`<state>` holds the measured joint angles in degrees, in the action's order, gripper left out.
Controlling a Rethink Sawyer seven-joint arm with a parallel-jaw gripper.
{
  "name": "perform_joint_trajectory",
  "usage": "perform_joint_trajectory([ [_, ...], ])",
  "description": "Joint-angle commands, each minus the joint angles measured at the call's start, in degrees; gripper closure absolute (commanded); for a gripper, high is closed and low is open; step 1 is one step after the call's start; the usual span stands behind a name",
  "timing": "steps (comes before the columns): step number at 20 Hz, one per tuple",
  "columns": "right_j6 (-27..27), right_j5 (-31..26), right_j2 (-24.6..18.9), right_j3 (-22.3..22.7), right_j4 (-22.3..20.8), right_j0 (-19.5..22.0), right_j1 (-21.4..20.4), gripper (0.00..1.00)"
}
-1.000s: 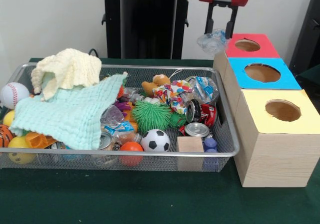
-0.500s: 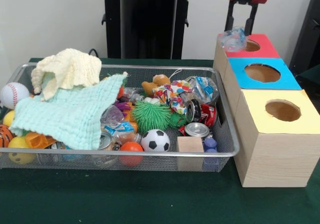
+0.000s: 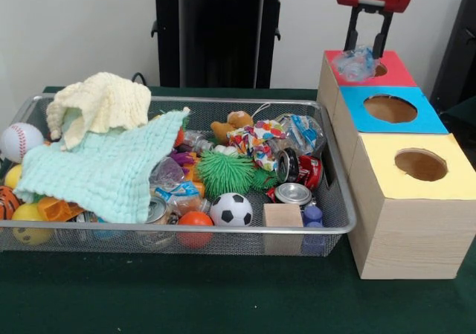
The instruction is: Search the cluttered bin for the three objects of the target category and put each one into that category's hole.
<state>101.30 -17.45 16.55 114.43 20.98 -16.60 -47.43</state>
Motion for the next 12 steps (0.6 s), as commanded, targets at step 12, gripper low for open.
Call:
perform_joint_trajectory([
  [12,19.0,2.6,0.8,-6.6,5.8,-4.5,9.2,1.00],
])
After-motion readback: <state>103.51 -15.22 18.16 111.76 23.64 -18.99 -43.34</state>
